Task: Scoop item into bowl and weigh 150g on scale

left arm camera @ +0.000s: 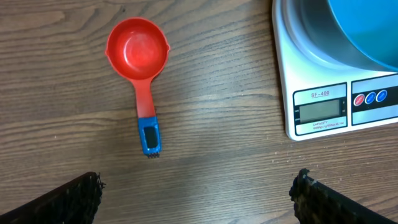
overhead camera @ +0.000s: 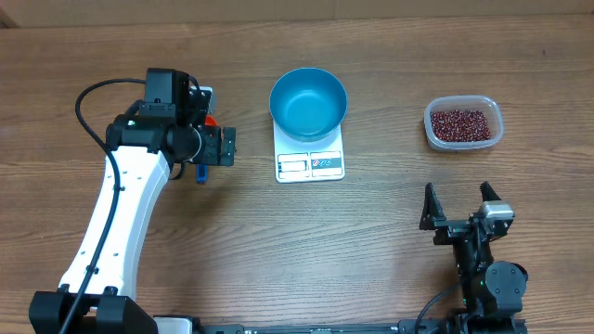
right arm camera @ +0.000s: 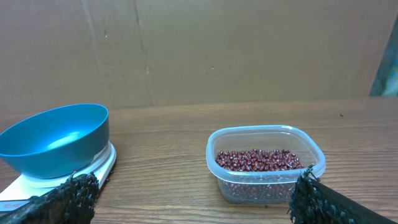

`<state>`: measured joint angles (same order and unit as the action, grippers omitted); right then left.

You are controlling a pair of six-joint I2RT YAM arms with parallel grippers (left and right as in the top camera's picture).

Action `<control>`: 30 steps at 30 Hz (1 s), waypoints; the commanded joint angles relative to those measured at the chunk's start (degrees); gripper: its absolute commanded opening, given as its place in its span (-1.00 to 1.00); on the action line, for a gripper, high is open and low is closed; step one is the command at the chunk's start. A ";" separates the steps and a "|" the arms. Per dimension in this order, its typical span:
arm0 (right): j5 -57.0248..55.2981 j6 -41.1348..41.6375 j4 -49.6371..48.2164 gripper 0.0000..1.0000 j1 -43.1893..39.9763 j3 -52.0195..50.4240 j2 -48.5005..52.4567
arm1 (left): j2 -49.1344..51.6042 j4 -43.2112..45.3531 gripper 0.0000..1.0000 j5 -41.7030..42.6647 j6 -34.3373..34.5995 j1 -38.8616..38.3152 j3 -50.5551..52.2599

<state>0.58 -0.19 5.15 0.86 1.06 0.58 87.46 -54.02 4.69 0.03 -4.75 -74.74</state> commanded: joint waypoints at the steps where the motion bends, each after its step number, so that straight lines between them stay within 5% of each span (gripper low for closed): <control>1: -0.52 0.11 -0.33 1.00 0.37 -0.61 -0.42 | 0.20 0.57 0.99 1.29 -1.79 0.35 -2.40; 30: -0.52 0.11 -0.33 1.00 0.37 -0.61 -0.42 | 6.16 -6.34 0.99 1.38 -1.84 0.33 -16.90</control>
<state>0.60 -0.19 5.17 0.84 1.06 0.58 91.05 -59.29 5.10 -0.47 -4.75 -87.88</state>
